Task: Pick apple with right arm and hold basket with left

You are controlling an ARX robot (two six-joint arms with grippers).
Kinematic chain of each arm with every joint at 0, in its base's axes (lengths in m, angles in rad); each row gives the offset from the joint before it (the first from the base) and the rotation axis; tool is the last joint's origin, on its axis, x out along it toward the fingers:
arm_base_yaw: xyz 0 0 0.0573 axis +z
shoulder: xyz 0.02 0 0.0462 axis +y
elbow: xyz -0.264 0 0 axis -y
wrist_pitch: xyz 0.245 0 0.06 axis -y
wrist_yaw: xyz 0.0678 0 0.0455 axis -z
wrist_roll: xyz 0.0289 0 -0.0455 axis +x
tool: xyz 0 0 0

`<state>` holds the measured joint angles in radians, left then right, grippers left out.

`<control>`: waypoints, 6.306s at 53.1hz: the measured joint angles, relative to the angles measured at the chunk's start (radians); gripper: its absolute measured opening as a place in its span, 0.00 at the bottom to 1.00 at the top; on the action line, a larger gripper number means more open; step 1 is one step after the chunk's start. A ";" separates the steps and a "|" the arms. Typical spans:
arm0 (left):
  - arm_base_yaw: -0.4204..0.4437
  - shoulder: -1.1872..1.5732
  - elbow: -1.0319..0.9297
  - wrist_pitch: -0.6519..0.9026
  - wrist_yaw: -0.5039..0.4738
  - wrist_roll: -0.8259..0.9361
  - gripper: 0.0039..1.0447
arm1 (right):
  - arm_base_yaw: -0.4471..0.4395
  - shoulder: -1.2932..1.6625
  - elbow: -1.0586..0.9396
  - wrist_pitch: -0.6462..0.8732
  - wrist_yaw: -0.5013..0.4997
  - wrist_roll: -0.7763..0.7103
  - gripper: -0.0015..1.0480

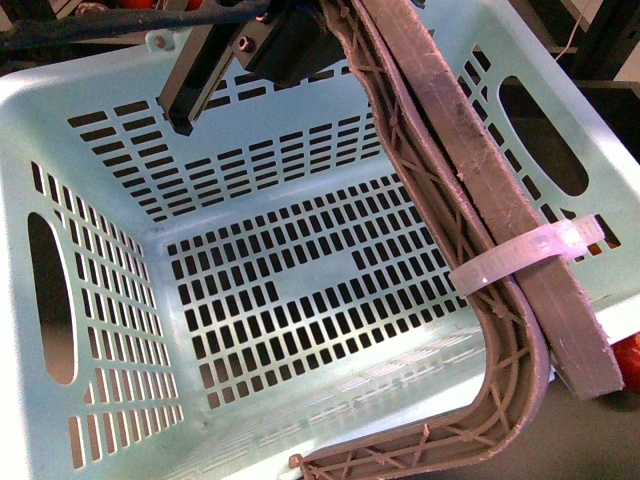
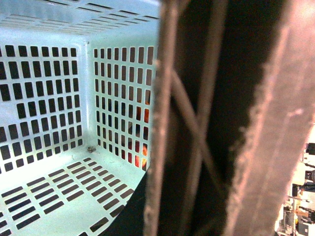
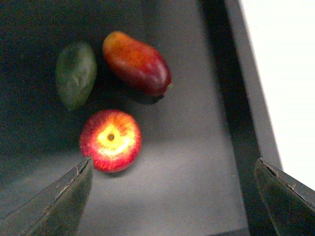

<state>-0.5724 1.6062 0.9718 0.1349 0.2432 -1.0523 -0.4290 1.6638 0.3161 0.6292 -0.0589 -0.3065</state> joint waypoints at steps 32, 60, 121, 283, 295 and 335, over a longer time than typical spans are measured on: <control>0.000 0.000 0.000 0.000 0.000 0.000 0.14 | 0.195 0.614 0.378 -0.066 0.136 0.012 0.92; 0.000 0.000 0.000 0.000 0.000 0.000 0.14 | 0.243 0.753 0.520 -0.142 0.145 0.058 0.91; 0.000 0.000 0.000 0.000 0.000 0.000 0.14 | 0.383 -0.378 0.252 -0.312 -0.014 0.221 0.76; -0.002 0.002 0.002 -0.004 -0.003 0.008 0.13 | 0.431 -1.419 -0.299 -0.385 0.059 0.310 0.02; -0.002 0.002 0.002 -0.004 -0.003 0.008 0.13 | 0.431 -1.477 -0.299 -0.443 0.059 0.310 0.02; -0.002 0.002 0.002 -0.004 -0.003 0.008 0.13 | 0.431 -1.657 -0.299 -0.628 0.060 0.309 0.65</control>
<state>-0.5739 1.6085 0.9741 0.1307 0.2405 -1.0443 0.0017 0.0067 0.0174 0.0017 0.0013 0.0029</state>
